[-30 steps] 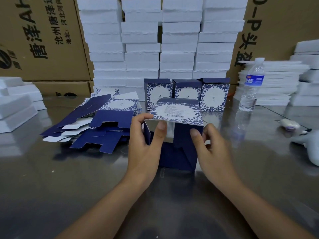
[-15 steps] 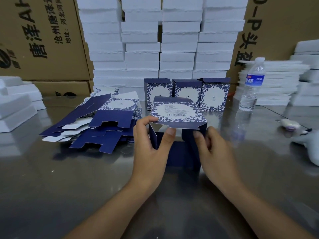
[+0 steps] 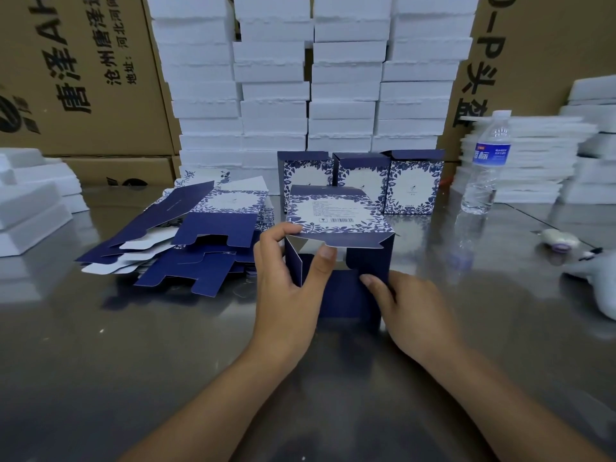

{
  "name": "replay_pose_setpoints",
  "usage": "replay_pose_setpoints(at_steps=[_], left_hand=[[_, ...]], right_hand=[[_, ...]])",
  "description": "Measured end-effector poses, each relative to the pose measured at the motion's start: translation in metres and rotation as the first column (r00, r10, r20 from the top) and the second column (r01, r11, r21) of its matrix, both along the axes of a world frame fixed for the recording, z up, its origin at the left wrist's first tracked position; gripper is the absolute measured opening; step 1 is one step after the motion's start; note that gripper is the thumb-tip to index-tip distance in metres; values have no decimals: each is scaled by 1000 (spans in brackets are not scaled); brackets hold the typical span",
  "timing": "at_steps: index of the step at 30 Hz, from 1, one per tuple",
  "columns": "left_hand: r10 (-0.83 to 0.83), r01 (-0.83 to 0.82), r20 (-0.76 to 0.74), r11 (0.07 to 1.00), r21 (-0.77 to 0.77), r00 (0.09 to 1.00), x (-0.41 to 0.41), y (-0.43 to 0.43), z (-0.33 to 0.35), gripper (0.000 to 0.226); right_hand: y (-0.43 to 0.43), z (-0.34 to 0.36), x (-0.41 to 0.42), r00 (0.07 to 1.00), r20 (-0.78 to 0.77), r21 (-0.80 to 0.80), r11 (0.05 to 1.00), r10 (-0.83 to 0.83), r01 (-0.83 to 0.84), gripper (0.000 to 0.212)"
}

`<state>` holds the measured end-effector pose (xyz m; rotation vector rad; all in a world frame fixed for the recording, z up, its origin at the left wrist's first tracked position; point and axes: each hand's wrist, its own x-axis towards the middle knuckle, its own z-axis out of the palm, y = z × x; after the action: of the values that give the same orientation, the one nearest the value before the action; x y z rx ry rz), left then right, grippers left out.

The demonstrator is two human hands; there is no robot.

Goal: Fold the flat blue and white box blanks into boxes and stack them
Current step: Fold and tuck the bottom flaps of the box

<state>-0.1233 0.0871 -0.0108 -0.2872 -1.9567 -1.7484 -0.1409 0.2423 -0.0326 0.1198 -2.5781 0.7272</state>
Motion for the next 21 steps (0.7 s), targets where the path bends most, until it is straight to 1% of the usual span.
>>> replay_pose_setpoints(at_steps=[2,4,8,11,13,16,19,21], left_hand=[[0,0,4,1000,0,1000,-1,0,0,46],[6,-6,5,1000,7,1000,-1,0,0,43],[-1,1,-2,999,41,1000,-3,-2,0,35],[-8,9,-7,999,50,1000,-4,-2,0,39],[-6,7,-13,998,58,1000,-5,-2,-1,42],[-12,14,-28,997,74,1000,-6,-2,-1,41],[-21,24,-32,996,85,999,-8,-3,-2,33],[-13,16,-38,996,89,999,-9,-4,-3,34]], right_hand=[[0,2,1,1000,8,-14,1000,4,-4,36],[-1,4,3,1000,31,9,1000,1,-2,38],[-1,6,5,993,106,183,982,-55,35,43],[-1,8,5,986,133,272,960,-99,59,46],[-1,7,5,982,157,328,943,-110,53,44],[0,6,5,978,176,346,937,-113,46,40],[0,5,4,984,141,354,934,-110,54,40],[0,4,5,989,127,350,936,-77,28,40]])
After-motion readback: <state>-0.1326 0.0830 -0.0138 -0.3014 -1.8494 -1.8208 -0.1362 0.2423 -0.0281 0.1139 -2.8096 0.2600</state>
